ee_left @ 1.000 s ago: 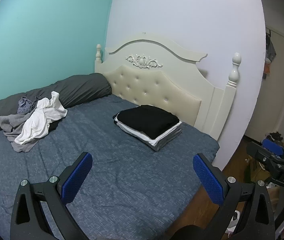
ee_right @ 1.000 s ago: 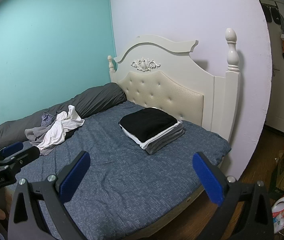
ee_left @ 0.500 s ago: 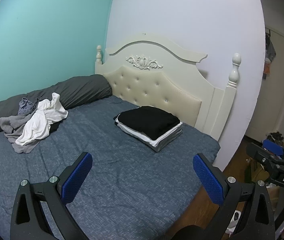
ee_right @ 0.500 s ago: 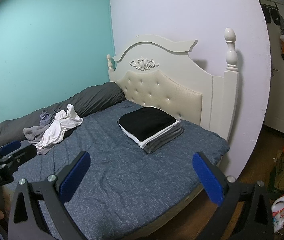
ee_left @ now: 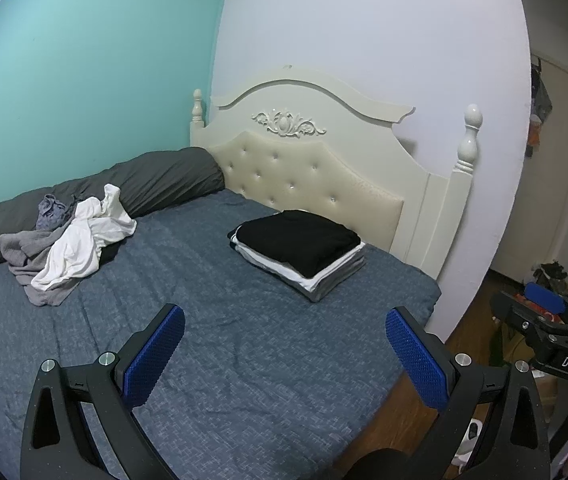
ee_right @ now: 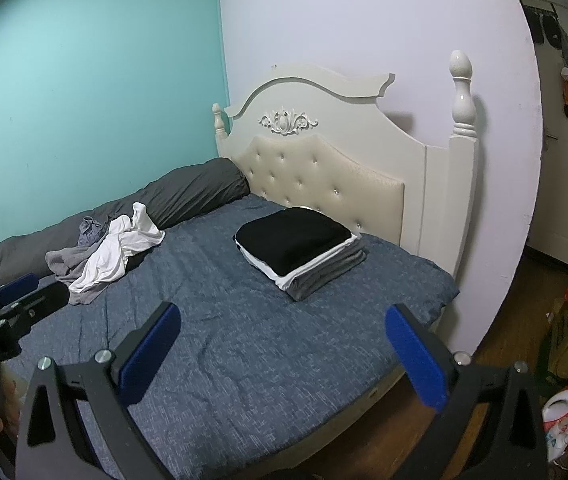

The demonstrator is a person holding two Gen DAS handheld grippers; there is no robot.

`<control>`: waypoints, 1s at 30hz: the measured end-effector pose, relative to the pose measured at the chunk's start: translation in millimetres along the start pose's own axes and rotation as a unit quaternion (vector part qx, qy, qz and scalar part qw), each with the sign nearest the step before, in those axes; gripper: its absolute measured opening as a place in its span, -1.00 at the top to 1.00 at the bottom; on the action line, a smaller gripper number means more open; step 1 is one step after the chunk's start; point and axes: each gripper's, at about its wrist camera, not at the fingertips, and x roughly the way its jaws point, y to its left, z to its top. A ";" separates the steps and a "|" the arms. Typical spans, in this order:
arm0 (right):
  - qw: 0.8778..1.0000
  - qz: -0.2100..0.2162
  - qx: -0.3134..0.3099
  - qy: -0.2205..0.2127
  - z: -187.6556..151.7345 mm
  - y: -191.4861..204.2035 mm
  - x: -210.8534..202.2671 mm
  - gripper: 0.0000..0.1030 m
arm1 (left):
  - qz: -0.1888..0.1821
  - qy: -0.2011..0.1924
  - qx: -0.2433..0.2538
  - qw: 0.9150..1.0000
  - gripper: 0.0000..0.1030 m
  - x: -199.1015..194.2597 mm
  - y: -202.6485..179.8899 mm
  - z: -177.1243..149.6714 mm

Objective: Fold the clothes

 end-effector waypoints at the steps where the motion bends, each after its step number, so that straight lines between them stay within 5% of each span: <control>1: 1.000 0.000 0.000 0.000 -0.2 0.1 0.0 -0.99 | 0.000 0.000 -0.001 1.000 -0.99 0.3 0.4 0.1; 30: 1.000 0.000 0.000 0.000 -0.2 2.4 -1.6 -0.99 | 0.004 -0.001 0.001 1.000 -0.99 1.1 2.5 -1.0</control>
